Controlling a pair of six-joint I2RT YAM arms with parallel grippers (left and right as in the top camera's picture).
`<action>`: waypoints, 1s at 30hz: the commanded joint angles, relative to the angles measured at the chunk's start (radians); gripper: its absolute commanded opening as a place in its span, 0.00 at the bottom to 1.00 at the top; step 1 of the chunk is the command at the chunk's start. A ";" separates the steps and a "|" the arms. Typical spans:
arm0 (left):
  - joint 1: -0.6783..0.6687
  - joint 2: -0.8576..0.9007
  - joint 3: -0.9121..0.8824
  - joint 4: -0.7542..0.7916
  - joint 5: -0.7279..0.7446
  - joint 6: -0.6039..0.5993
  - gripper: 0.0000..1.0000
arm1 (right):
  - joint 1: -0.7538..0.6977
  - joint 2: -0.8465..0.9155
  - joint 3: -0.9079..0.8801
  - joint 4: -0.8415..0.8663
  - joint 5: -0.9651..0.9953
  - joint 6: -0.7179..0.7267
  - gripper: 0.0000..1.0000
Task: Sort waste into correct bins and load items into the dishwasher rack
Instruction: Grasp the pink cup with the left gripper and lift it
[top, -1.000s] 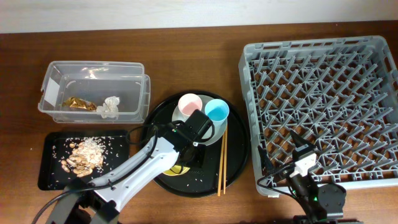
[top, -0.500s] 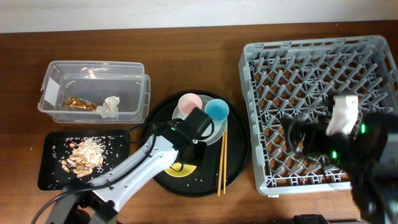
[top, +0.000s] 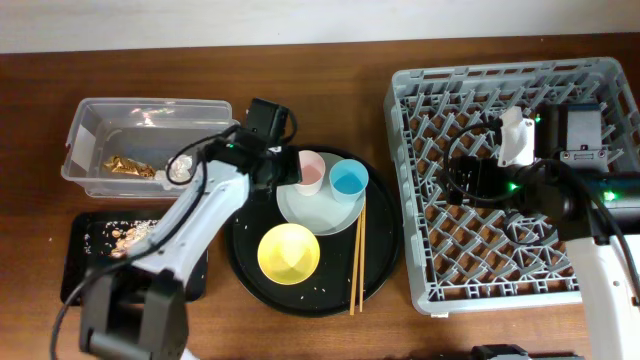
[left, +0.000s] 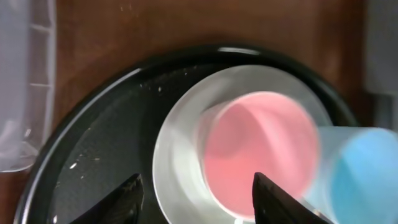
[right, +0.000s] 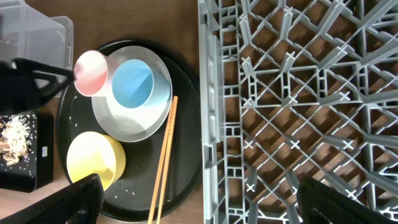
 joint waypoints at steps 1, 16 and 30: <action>0.001 0.056 0.011 0.026 0.052 -0.007 0.49 | -0.006 0.000 0.015 -0.004 0.009 -0.018 0.98; -0.031 0.096 0.008 0.076 -0.013 -0.007 0.01 | -0.006 0.000 0.015 -0.002 0.009 -0.017 0.98; 0.250 -0.314 0.227 -0.183 1.029 0.209 0.00 | -0.006 0.000 0.039 0.051 -0.826 -0.404 0.98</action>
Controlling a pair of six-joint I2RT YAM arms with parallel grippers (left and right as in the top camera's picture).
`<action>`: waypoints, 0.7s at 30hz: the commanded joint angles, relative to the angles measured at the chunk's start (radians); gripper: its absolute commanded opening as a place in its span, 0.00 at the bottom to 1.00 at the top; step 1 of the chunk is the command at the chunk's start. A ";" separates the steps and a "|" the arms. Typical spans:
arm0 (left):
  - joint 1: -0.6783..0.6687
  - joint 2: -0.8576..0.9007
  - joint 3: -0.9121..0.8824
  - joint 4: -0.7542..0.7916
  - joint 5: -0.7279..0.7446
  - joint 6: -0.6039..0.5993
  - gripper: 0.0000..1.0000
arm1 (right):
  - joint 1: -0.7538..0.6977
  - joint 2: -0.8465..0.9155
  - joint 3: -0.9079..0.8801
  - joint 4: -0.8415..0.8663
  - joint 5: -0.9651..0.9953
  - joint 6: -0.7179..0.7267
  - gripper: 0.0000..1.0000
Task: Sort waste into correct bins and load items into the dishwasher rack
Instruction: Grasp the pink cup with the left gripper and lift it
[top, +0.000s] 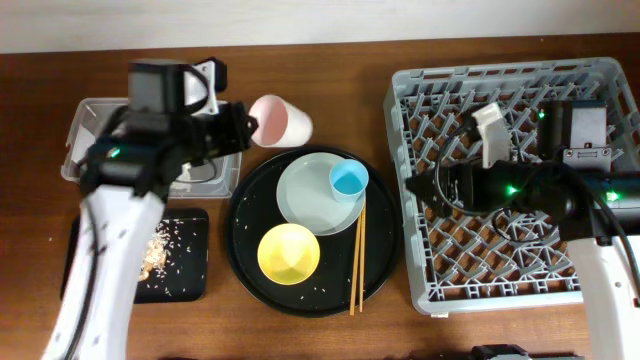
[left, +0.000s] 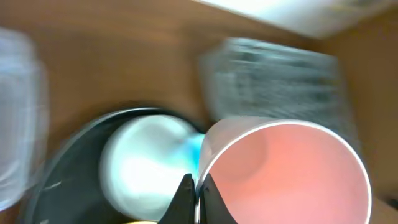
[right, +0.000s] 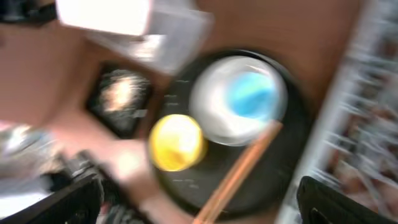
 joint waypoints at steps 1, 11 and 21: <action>0.004 -0.010 0.004 -0.005 0.592 0.126 0.00 | -0.006 -0.001 0.023 0.019 -0.326 -0.110 0.98; -0.141 -0.010 0.003 0.169 0.769 0.151 0.00 | -0.005 -0.001 0.023 0.052 -0.557 -0.109 1.00; -0.173 0.002 0.004 0.217 0.622 0.147 0.01 | 0.042 0.000 0.023 0.053 -0.613 -0.137 0.83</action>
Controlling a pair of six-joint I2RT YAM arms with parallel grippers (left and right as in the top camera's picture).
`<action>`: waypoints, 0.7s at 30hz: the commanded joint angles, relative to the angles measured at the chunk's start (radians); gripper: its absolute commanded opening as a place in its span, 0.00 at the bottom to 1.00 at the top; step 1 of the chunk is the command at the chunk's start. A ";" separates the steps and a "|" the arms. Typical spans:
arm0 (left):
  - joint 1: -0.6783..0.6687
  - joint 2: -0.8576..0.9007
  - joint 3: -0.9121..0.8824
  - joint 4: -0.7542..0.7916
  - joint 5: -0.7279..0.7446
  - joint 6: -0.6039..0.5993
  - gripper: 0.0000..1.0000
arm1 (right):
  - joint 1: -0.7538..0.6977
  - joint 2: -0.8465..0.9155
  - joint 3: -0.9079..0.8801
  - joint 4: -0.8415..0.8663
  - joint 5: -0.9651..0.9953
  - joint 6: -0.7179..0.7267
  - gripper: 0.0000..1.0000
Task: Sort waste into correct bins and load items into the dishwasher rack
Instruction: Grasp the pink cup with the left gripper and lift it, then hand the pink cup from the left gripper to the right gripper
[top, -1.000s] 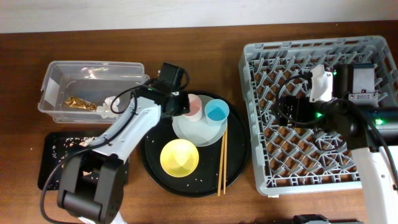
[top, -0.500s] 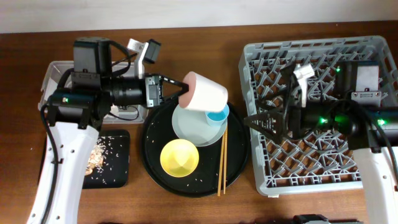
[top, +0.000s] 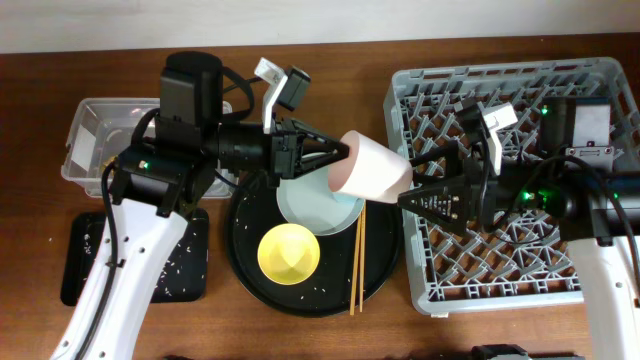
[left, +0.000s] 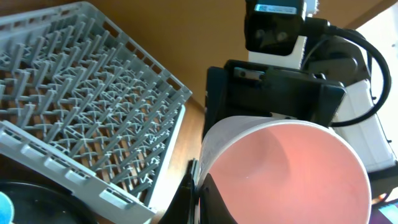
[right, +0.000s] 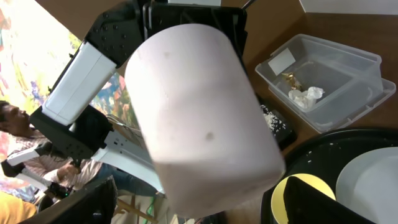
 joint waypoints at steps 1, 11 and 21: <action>-0.004 0.012 0.002 0.010 -0.019 0.015 0.00 | 0.046 0.001 0.020 0.000 -0.023 -0.051 0.81; -0.004 0.012 0.002 0.010 0.064 0.015 0.01 | 0.078 0.034 0.020 0.096 0.032 -0.052 0.79; -0.004 0.012 0.002 0.085 0.132 -0.045 0.01 | 0.130 0.038 0.017 0.140 0.041 -0.056 0.76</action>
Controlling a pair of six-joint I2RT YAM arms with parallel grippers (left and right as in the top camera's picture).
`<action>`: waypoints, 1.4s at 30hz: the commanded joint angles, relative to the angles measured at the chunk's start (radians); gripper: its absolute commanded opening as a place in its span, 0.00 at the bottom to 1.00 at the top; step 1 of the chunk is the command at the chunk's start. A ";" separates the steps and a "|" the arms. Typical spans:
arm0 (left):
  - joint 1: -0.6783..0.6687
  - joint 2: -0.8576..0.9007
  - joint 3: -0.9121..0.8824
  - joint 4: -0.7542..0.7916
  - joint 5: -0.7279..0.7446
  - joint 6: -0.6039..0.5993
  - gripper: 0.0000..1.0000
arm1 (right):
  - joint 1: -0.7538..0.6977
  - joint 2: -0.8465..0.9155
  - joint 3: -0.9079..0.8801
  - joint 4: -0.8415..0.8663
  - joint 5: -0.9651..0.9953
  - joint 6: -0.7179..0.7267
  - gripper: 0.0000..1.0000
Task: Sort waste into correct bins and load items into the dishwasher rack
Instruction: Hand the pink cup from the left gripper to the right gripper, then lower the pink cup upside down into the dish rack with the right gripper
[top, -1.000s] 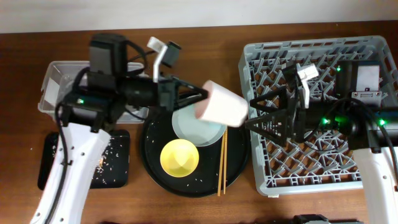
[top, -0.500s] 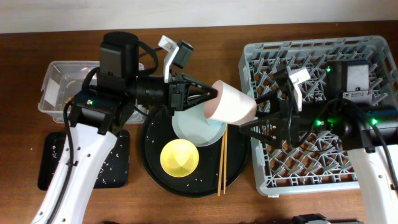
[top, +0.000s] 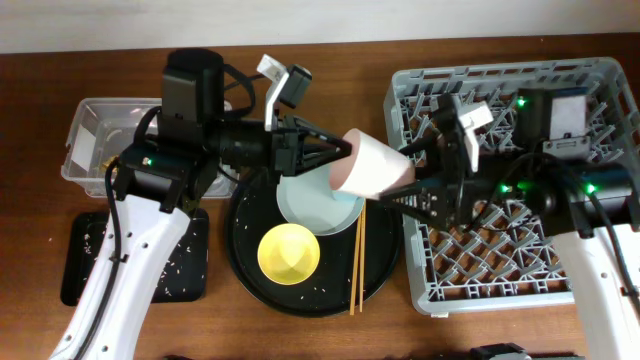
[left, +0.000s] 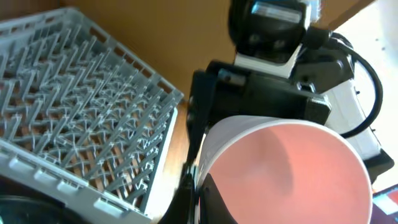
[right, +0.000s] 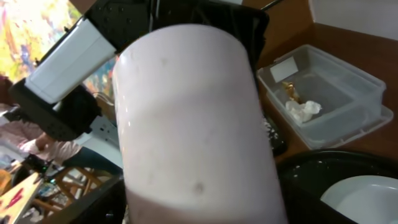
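Observation:
The pink cup (top: 372, 166) hangs on its side in the air between the round black tray (top: 300, 296) and the grey dishwasher rack (top: 520, 262). My left gripper (top: 340, 152) is shut on its rim; in the left wrist view the cup's pink inside (left: 286, 168) fills the lower right beside my left gripper (left: 198, 186). My right gripper (top: 400, 176) is open, one finger on each side of the cup's base. In the right wrist view the cup's pale outside (right: 199, 124) fills the space between the fingers (right: 93, 205).
On the round tray lie a white plate (top: 310, 207), a yellow bowl (top: 288, 252) and chopsticks (top: 357, 255). The clear bin (top: 100, 150) with wrappers stands at the far left, the black rectangular tray (top: 75, 270) with rice scraps in front of it.
My right gripper has moved a little to the left, so its open fingers now flank the cup's base. The left gripper holds the cup at almost the same spot.
First my left gripper was open over the pink cup, which stood on the plate beside a blue cup. Then it held the cup raised near the clear bin. Then the cup lay sideways between tray and rack, the open right gripper facing its base and now round it.

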 joint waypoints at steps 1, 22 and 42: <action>-0.003 -0.002 0.003 0.030 0.076 -0.036 0.00 | 0.033 0.007 0.015 0.021 0.000 -0.011 0.75; 0.075 -0.002 0.003 0.003 -0.054 -0.036 0.31 | 0.031 0.006 0.015 0.114 0.111 0.014 0.40; 0.216 -0.002 0.003 -0.500 -0.686 -0.035 0.52 | 0.030 0.221 0.015 -0.239 1.416 0.444 0.39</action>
